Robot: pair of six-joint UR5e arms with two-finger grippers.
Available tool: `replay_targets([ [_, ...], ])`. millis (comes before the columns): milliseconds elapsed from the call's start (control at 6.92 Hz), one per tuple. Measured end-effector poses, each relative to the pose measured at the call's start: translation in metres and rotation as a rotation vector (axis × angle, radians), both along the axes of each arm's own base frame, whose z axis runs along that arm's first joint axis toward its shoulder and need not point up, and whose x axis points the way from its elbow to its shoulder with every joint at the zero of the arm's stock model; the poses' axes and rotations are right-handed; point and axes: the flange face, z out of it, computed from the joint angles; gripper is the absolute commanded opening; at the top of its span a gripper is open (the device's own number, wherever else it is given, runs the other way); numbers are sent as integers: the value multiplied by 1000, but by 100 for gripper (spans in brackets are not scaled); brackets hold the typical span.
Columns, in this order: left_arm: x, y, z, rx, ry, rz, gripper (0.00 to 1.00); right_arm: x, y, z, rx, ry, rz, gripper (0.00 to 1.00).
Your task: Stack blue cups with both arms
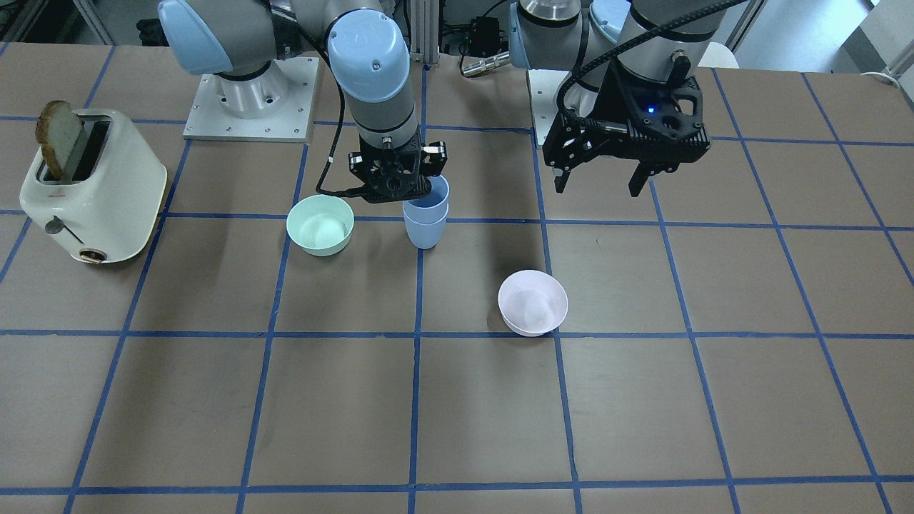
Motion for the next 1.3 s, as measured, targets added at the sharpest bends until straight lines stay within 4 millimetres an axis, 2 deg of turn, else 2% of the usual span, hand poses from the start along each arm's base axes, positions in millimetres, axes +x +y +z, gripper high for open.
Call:
replay_targets([
  [144,0,0,0,1,-2,0,100,-4,-7,7,-20,-5,-12,100],
  [289,0,0,0,1,-2,0,100,-15,-23,23,-65,0,-32,100],
  [433,0,0,0,1,-3,0,100,-35,-47,46,-108,19,-64,100],
  [578,0,0,0,1,-3,0,100,-59,-68,70,-126,31,-92,100],
  [867,0,0,0,1,-3,0,100,-126,-101,113,-130,64,-84,100],
  [1011,0,0,0,1,-3,1,100,-160,-106,130,-129,92,-71,100],
  [1156,0,0,0,1,-4,1,100,-184,-101,148,-134,108,-79,100],
  [1300,0,0,0,1,-4,1,100,-196,-91,163,-138,118,-91,100],
])
